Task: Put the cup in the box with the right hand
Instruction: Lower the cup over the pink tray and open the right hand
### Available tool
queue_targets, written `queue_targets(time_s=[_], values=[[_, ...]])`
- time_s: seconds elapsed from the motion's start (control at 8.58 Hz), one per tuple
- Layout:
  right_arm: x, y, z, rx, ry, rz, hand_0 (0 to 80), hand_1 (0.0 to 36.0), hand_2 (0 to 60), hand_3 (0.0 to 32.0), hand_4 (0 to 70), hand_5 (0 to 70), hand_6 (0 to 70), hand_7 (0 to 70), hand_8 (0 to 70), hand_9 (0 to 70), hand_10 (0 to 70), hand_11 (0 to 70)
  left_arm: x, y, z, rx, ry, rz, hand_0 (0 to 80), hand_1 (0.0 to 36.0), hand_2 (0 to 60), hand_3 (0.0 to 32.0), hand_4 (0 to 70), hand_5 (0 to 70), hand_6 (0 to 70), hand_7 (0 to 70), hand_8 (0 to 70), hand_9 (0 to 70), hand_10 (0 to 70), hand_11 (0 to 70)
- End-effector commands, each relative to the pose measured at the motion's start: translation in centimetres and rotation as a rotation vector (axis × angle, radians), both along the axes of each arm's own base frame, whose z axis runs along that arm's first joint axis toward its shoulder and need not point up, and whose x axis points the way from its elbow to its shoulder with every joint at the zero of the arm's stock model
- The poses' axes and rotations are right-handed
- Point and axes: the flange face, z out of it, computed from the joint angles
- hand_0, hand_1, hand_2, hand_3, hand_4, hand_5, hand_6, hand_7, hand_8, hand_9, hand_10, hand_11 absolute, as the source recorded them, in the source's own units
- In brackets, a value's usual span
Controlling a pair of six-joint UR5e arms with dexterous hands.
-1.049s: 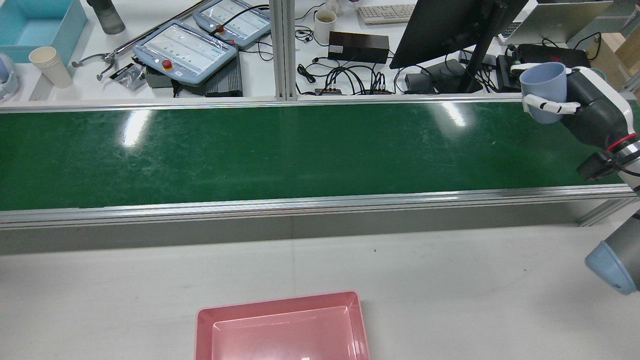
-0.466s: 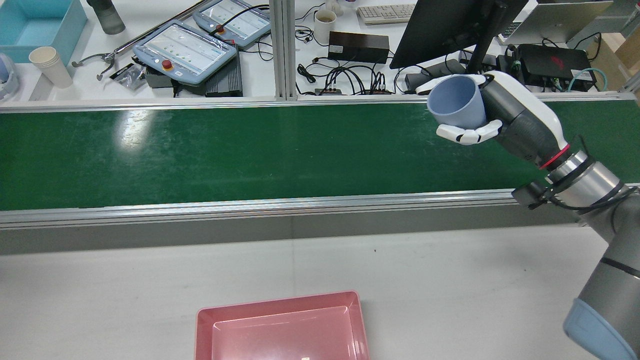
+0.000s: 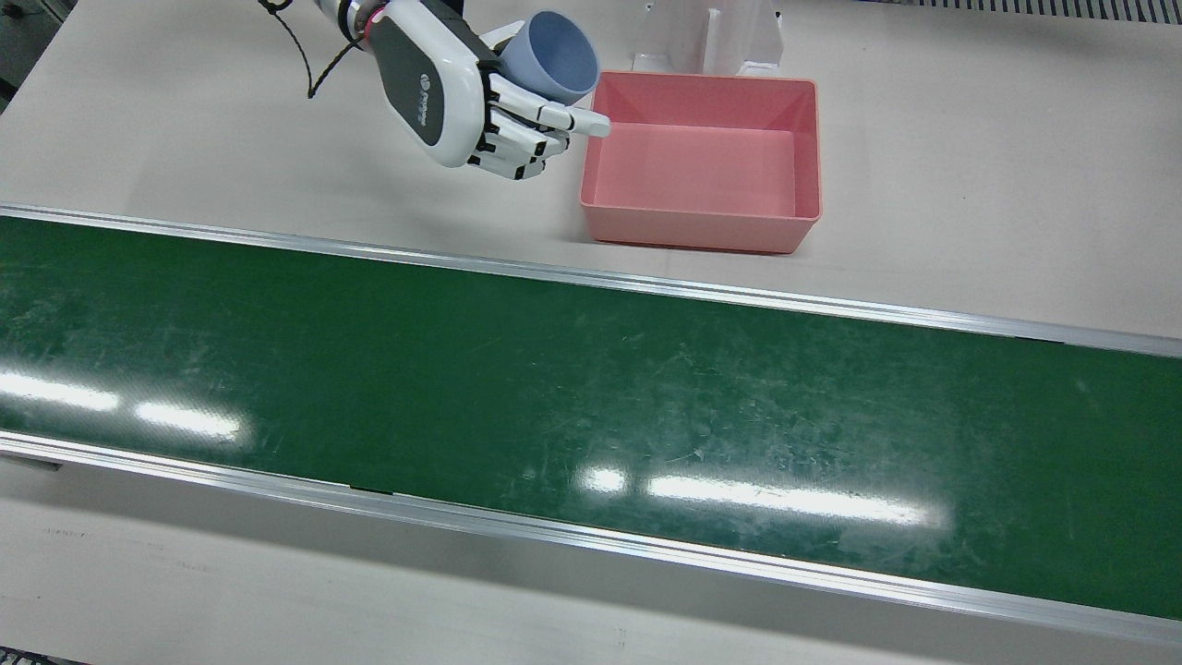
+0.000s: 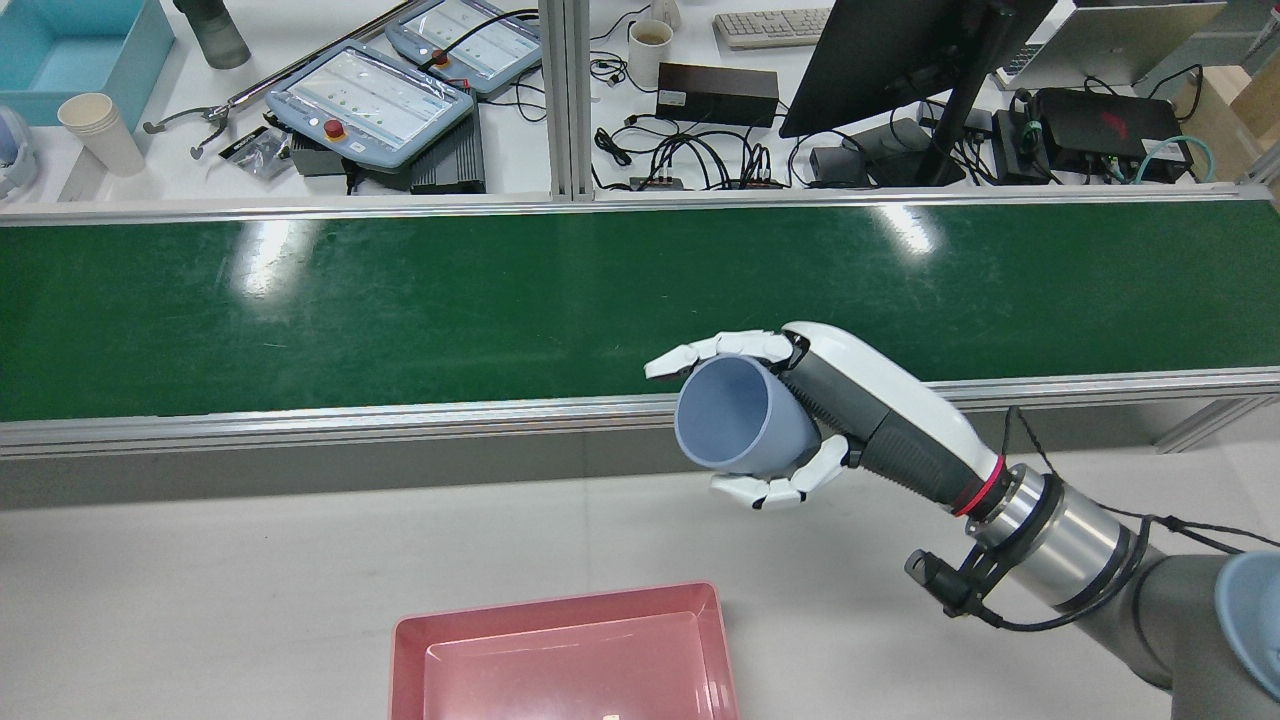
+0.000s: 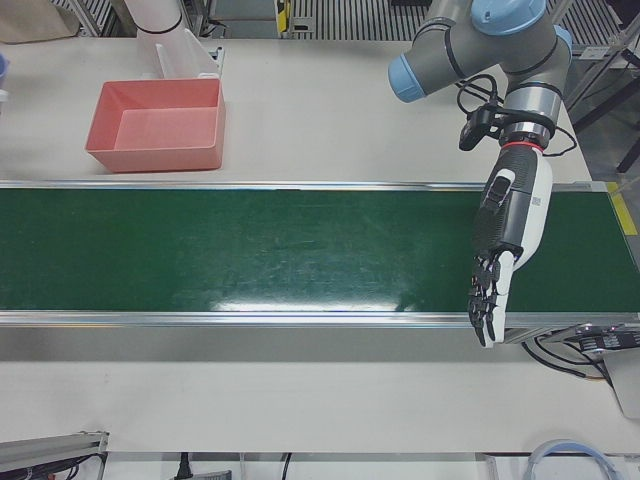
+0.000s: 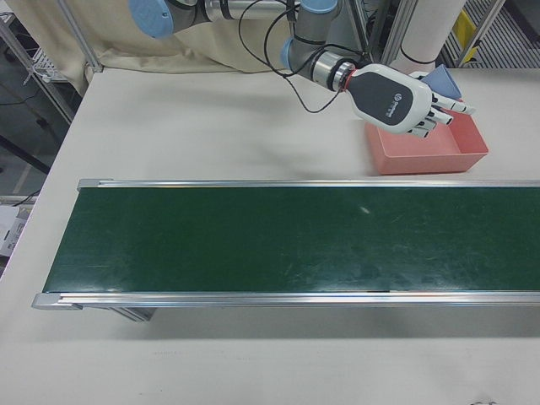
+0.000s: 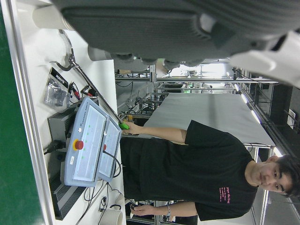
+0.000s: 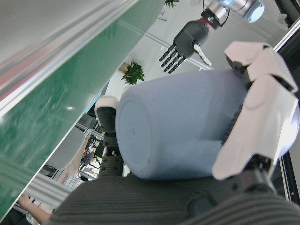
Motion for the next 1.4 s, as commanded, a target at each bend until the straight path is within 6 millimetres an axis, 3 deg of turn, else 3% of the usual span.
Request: queue_targets(time_s=[0.0,0.12,0.23,0.47,0.7,0.82,0.93,1.05,1.17,1.28], values=[[-7.8,8.1,-1.2,0.024,0.027,-0.112,48.1,22.5,33.2,0.0,0.0,10.3,16.6,59.4,26.1,44.8,19.6,30.6,0.0,0.0,0.0,0.000,0.000,0.000,0.0,0.0,0.0,0.0,0.0,0.0,0.0,0.0,0.0,0.0,0.0,0.0],[-8.4,9.0,-1.2,0.019,0.027,-0.130,48.8,22.8,25.3,0.0,0.0,7.5,7.6,23.7,7.8,15.7,5.2,9.9,-0.1,0.0,0.0,0.000,0.000,-0.001,0.0,0.0,0.0,0.0,0.0,0.0,0.0,0.0,0.0,0.0,0.0,0.0],[-8.4,9.0,-1.1,0.018,0.027,-0.130,49.9,22.1,14.8,0.0,0.0,6.0,2.6,3.5,0.0,0.7,0.0,0.0,0.0,0.0,0.0,0.000,0.000,0.000,0.0,0.0,0.0,0.0,0.0,0.0,0.0,0.0,0.0,0.0,0.0,0.0],[-8.3,9.0,-1.2,0.016,0.023,-0.132,49.6,19.5,5.3,0.0,0.0,5.0,0.3,0.0,0.0,0.0,0.0,0.0,0.0,0.0,0.1,-0.001,0.000,0.000,0.0,0.0,0.0,0.0,0.0,0.0,0.0,0.0,0.0,0.0,0.0,0.0],[-8.2,8.9,-1.1,0.013,0.022,-0.132,49.0,19.0,6.8,0.0,0.0,4.9,1.0,0.0,0.0,0.0,0.0,0.0,-0.1,0.0,0.1,-0.001,0.000,-0.001,0.0,0.0,0.0,0.0,0.0,0.0,0.0,0.0,0.0,0.0,0.0,0.0],[-7.4,8.3,-1.5,0.013,0.009,-0.117,48.6,19.0,8.2,0.0,0.0,5.0,1.7,1.2,0.0,0.0,0.0,0.0,0.0,0.0,0.1,-0.001,0.000,0.000,0.0,0.0,0.0,0.0,0.0,0.0,0.0,0.0,0.0,0.0,0.0,0.0],[-3.6,5.0,-2.1,0.012,-0.012,-0.030,48.2,20.7,18.0,0.0,0.0,5.9,6.1,22.2,3.2,9.2,0.0,0.5,0.0,0.0,0.1,-0.003,0.000,0.000,0.0,0.0,0.0,0.0,0.0,0.0,0.0,0.0,0.0,0.0,0.0,0.0],[1.3,1.4,-0.1,-0.040,-0.018,0.048,47.1,20.0,26.6,0.0,0.0,8.6,17.0,68.6,24.5,44.5,10.3,16.9,-0.1,0.0,0.1,-0.001,0.000,-0.001,0.0,0.0,0.0,0.0,0.0,0.0,0.0,0.0,0.0,0.0,0.0,0.0],[6.2,-2.4,3.0,-0.112,-0.024,0.130,46.5,17.9,26.6,0.0,0.0,10.5,23.9,70.0,39.0,64.3,20.5,31.3,0.0,0.0,0.1,-0.001,0.000,0.000,0.0,0.0,0.0,0.0,0.0,0.0,0.0,0.0,0.0,0.0,0.0,0.0],[11.8,-6.7,7.0,-0.198,-0.032,0.244,46.5,17.6,26.5,0.0,0.0,10.4,23.6,70.0,39.0,64.1,21.0,32.1,-0.1,0.0,0.1,-0.001,0.000,-0.001,0.0,0.0,0.0,0.0,0.0,0.0,0.0,0.0,0.0,0.0,0.0,0.0]])
